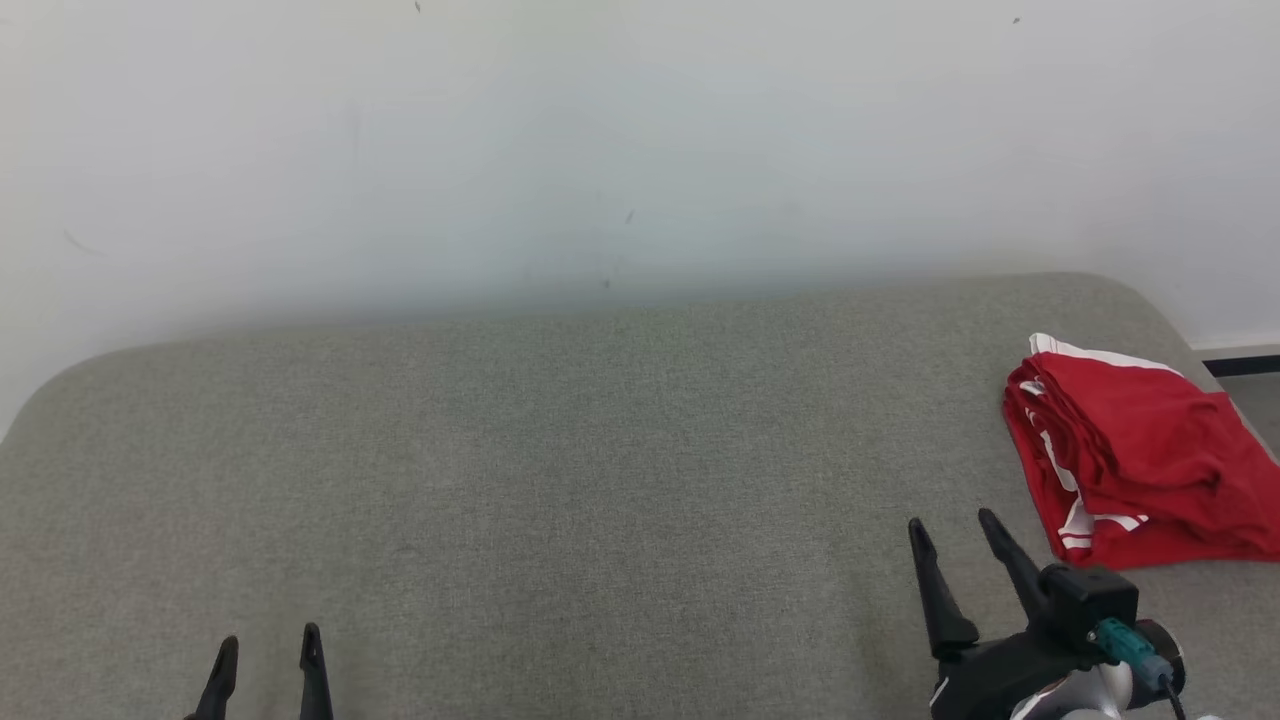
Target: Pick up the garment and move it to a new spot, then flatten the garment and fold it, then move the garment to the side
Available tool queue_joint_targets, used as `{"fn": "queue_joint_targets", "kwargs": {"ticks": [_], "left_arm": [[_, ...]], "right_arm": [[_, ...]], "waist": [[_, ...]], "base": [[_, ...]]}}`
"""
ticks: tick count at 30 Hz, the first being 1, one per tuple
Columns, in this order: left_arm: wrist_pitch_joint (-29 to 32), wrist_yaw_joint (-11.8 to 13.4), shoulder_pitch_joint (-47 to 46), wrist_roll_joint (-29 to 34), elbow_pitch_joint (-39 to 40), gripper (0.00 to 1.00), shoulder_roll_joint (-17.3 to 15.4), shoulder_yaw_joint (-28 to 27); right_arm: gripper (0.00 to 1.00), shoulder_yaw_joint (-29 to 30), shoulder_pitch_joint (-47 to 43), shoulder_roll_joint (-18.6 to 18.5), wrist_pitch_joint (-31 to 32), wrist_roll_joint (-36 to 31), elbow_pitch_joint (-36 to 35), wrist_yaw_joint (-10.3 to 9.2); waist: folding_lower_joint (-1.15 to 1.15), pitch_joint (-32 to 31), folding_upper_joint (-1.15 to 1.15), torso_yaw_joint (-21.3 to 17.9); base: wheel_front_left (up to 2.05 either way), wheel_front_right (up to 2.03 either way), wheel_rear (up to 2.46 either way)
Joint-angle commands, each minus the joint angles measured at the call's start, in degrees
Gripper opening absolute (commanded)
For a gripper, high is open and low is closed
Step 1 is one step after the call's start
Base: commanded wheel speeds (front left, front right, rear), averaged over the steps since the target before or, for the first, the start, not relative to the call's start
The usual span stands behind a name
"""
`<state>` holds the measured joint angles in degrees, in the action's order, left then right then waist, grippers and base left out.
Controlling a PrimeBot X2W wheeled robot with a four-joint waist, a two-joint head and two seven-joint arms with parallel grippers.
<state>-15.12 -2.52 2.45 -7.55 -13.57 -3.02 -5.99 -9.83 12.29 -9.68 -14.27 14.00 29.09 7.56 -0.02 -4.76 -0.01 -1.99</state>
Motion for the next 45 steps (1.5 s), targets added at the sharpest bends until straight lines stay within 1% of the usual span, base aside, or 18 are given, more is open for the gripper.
{"fn": "queue_joint_targets", "kwargs": {"ticks": [1,7,13,30,45], "left_arm": [[0.0,-0.1,1.0,0.2,-0.2,1.0,0.0,-0.3],[0.0,-0.4,1.9,0.3,-0.3,1.0,0.0,-1.5],[0.0,-0.5,1.7,0.3,0.3,1.0,0.1,-1.4],[0.0,-1.5,0.5,-1.0,-1.5,1.0,0.1,0.3],[0.0,-1.0,0.0,-2.4,-1.3,1.0,0.1,1.3]], "right_arm": [[1.0,0.3,-1.2,1.0,-0.3,-0.3,-0.3,-0.19],[1.0,0.9,-3.5,3.5,-0.5,-1.8,-0.5,-0.19],[1.0,1.2,-5.1,4.5,-0.5,-2.0,-1.3,-0.19],[1.0,1.9,-6.4,5.4,0.0,-2.1,-2.1,-0.18],[1.0,2.1,-6.0,5.6,0.4,-2.2,-2.6,-0.19]], "waist": [[0.02,-0.8,0.01,0.5],[0.02,-1.8,0.01,0.7],[0.02,-2.7,0.01,1.2],[0.02,-2.8,0.01,0.2],[0.02,-2.1,0.01,-0.2]], "base": [[0.0,0.0,0.0],[0.0,0.0,0.0],[0.0,0.0,0.0],[0.0,0.0,0.0],[0.0,0.0,0.0]]}}
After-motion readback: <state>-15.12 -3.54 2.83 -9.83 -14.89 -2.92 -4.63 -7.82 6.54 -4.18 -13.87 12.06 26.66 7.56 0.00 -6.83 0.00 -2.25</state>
